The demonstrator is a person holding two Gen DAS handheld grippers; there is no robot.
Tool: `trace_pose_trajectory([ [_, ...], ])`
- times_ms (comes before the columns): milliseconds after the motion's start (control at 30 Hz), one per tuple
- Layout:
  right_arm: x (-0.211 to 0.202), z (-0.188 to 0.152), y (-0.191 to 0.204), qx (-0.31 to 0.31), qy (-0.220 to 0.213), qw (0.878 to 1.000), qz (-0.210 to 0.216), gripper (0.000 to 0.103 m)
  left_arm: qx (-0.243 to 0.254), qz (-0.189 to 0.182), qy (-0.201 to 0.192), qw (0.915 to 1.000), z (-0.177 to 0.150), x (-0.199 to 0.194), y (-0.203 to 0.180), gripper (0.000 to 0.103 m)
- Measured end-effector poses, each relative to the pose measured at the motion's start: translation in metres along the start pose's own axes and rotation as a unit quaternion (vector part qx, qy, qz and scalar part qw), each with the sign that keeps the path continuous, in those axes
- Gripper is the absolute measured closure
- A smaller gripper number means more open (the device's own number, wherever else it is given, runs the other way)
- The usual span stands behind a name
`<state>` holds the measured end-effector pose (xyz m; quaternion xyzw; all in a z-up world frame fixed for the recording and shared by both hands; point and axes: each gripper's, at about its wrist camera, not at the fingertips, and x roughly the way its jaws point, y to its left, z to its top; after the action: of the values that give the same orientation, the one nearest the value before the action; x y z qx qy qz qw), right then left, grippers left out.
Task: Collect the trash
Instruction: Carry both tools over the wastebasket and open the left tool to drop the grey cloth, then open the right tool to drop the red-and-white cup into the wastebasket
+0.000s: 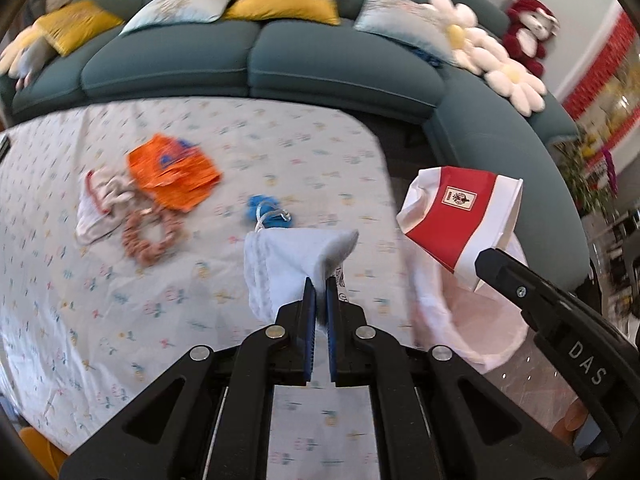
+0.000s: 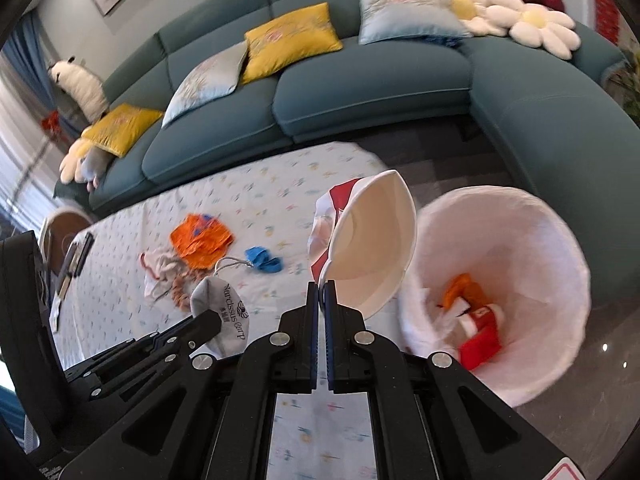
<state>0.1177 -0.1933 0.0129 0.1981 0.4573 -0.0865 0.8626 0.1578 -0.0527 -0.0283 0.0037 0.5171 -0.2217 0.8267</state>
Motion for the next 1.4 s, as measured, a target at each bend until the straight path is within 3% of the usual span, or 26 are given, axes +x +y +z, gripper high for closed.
trace_pose_trajectory([
  [500, -0.055, -0.012, -0.105, 0.07, -0.039, 0.996, -0.034, 0.1, 0.114, -0.029, -0.002, 0.9931, -0.012, 0.001, -0.126, 0.098],
  [967, -0.061, -0.025, -0.164, 0.112, -0.042, 0.991, -0.053, 0.1, 0.17, -0.045, 0.016, 0.9842, -0.027, 0.022, -0.184, 0.098],
  [1167, -0.055, -0.025, -0.173, 0.12, -0.039, 0.991, -0.054, 0.1, 0.169, -0.057, 0.025, 0.9837, -0.024, 0.033, -0.193, 0.096],
  [1233, -0.052, -0.025, -0.175, 0.12, -0.037, 0.991, -0.055, 0.1, 0.168, -0.061, 0.022, 0.9836, -0.023, 0.033, -0.195, 0.093],
  [1367, -0.047, -0.023, -0.178, 0.122, -0.034, 0.99, -0.053, 0.1, 0.167, -0.048, 0.013, 0.9846, -0.019, 0.035, -0.196, 0.065],
  [1400, -0.046, -0.022, -0.179, 0.122, -0.034, 0.991, -0.052, 0.1, 0.165, -0.046, 0.01, 0.9851, -0.018, 0.034, -0.196, 0.064],
])
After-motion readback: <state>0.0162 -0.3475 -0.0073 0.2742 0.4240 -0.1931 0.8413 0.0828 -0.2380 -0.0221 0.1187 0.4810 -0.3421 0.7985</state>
